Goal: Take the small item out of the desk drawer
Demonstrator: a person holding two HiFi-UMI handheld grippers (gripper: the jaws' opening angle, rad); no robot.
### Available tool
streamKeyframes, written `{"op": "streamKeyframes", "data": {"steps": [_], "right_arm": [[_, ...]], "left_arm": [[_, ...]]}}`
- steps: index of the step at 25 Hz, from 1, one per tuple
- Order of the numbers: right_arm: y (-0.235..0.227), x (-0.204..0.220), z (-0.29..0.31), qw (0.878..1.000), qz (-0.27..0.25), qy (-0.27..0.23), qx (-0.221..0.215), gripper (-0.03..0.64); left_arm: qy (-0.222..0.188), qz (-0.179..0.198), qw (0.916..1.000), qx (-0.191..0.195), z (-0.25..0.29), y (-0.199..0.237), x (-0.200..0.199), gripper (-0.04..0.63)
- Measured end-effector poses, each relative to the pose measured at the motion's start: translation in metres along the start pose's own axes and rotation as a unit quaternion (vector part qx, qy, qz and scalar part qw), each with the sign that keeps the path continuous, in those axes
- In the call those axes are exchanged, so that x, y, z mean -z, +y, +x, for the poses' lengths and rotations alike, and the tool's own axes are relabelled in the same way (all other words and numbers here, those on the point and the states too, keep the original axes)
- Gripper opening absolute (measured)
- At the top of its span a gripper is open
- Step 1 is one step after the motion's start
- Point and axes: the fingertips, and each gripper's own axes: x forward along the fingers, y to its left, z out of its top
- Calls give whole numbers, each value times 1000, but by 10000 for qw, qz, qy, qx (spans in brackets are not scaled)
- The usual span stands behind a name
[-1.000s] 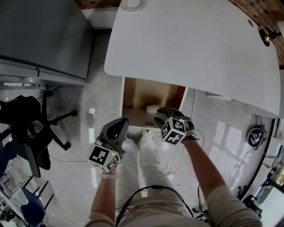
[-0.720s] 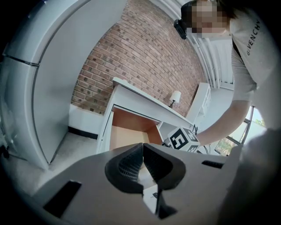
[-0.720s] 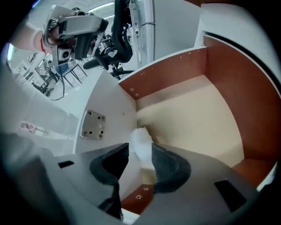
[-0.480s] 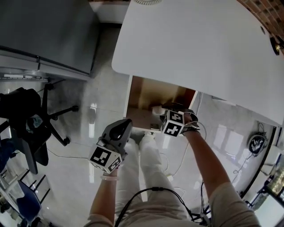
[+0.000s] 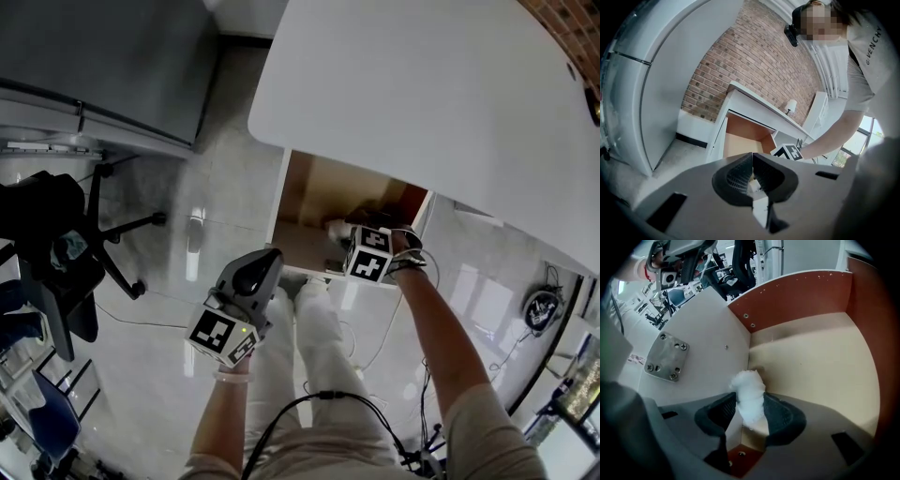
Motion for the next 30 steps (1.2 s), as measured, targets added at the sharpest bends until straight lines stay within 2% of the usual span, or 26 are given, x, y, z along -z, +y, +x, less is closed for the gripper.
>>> {"op": "streamKeyframes", "data": {"steps": [16,21,24,30], "right_arm": [[-1,-6,0,9998,-67,-153,146,163],[-4,-18,-24,9978,297,-501,329,161],[-4,-28,-47,9929,700,-857,441,162],[-1,-39,-103,9678,1739,-1720,600,163]], "left_arm": [[-121,-122,9998,-45,-5,4,6,6],[-83,-100,9999,-74,-9,5,0,6],[-100,-72,9999,-84,-11,2,-9,5],[-162,90,9998,-29,-17,-10,-34,5]]}}
